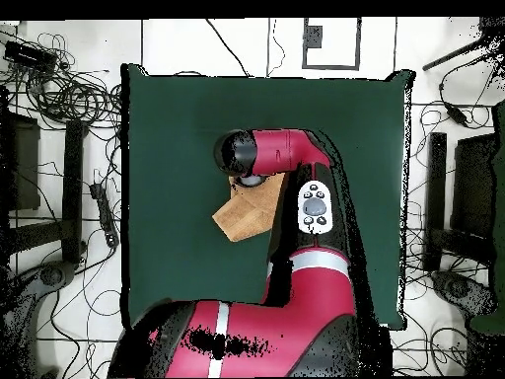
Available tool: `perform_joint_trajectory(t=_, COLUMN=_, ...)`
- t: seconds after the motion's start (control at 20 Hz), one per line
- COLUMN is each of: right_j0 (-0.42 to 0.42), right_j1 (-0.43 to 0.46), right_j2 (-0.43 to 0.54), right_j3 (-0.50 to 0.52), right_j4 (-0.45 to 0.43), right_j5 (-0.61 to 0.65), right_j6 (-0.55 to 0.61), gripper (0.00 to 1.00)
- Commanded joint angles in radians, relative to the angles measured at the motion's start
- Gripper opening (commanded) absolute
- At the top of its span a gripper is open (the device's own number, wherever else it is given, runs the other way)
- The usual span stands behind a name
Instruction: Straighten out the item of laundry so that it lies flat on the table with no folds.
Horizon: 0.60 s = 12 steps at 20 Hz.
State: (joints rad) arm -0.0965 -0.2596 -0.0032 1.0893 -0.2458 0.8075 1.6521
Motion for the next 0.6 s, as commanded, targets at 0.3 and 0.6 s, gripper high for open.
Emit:
perform_joint_trajectory(t=0.3, right_j0=0.001, right_j1=0.097, right_j2=0.113, right_j3=-0.285, right_j4=-0.011, right_j5=0.532, right_j6=-0.167, gripper=0.00)
perform_joint_trajectory(t=0.6, right_j0=-0.022, right_j1=0.157, right_j2=0.181, right_j3=-0.539, right_j4=-0.030, right_j5=0.835, right_j6=-0.275, gripper=0.00)
